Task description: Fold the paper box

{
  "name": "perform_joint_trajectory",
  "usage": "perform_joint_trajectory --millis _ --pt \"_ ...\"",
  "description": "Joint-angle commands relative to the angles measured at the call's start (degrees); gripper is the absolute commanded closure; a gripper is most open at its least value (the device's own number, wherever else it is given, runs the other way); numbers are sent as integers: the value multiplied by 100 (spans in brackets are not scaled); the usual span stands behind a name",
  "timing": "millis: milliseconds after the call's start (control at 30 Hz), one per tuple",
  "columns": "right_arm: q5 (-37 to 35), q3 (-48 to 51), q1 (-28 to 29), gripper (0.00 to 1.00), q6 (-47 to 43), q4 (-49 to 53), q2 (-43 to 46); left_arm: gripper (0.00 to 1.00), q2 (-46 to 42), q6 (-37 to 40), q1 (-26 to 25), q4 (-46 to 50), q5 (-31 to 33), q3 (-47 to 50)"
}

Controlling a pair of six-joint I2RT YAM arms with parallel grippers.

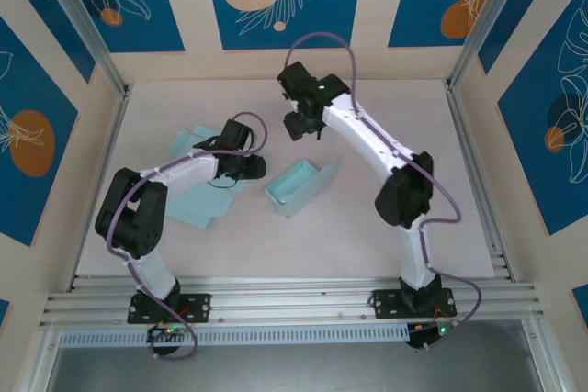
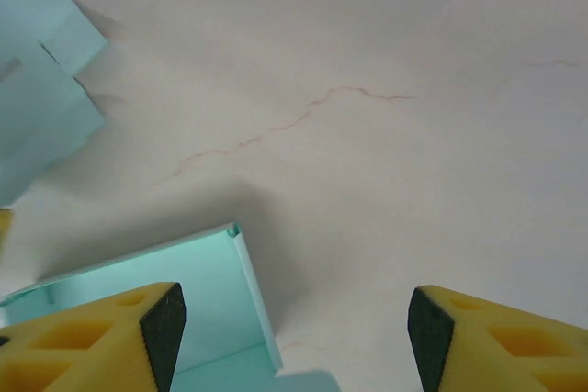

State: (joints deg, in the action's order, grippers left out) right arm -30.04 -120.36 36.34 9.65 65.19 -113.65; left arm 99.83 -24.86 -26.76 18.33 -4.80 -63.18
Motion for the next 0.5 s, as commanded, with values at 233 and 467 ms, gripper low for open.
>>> perform_joint_trajectory --millis 233,467 --pt "-117 4245 -315 34 3036 -536 3909 71 185 456 -404 -232 437 239" --pt "1343 6653 -669 34 3953 -1532 4937 72 112 219 -791 -322 120 609"
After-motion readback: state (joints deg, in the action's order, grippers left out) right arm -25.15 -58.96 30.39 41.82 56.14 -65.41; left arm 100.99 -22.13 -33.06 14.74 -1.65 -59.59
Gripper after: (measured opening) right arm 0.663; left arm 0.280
